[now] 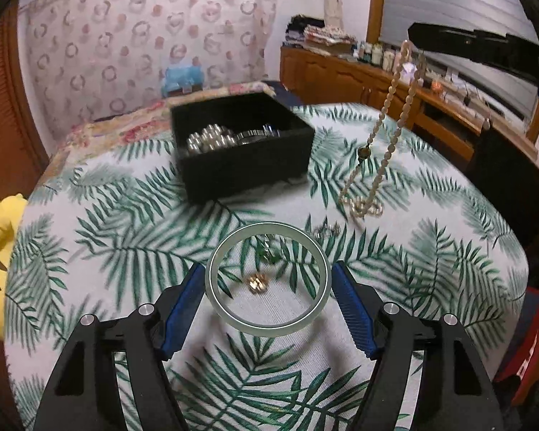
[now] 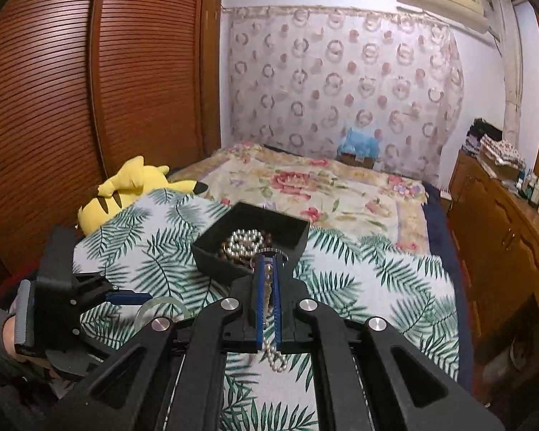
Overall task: Organize jewelry
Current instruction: 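Carry the jade bangle and pearl strand over the black box with both tools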
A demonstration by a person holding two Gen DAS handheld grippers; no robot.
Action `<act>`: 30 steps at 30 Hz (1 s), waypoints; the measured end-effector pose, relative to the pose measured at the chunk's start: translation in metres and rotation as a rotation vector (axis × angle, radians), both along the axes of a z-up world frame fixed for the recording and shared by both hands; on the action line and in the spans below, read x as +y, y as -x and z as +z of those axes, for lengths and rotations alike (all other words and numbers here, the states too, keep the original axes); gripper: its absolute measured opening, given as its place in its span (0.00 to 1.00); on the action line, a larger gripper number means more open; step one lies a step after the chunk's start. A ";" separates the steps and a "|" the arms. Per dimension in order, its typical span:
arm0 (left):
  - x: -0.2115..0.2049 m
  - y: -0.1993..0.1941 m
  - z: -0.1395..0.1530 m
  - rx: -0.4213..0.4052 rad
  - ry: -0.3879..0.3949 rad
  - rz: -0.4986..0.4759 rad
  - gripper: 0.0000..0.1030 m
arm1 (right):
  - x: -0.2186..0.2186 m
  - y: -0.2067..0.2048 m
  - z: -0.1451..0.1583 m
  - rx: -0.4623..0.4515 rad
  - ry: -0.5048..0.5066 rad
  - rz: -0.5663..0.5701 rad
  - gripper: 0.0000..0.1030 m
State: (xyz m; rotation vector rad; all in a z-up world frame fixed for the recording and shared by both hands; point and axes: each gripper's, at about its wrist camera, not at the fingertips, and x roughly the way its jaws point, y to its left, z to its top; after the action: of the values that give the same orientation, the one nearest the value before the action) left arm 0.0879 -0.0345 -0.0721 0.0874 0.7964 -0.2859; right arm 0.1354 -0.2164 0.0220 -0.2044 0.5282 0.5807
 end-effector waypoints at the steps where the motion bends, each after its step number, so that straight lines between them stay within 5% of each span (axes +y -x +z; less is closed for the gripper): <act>1: 0.002 0.000 0.004 -0.009 0.002 0.003 0.67 | 0.000 0.000 0.004 -0.006 0.000 0.002 0.05; 30: 0.030 -0.021 0.071 -0.147 -0.006 0.064 0.67 | 0.024 -0.055 0.094 -0.092 -0.078 -0.009 0.05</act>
State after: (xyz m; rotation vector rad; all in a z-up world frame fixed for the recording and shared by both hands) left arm 0.1092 -0.0045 -0.0007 0.0873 0.6526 -0.2137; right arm 0.1906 -0.1923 0.1158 -0.1543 0.4165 0.5790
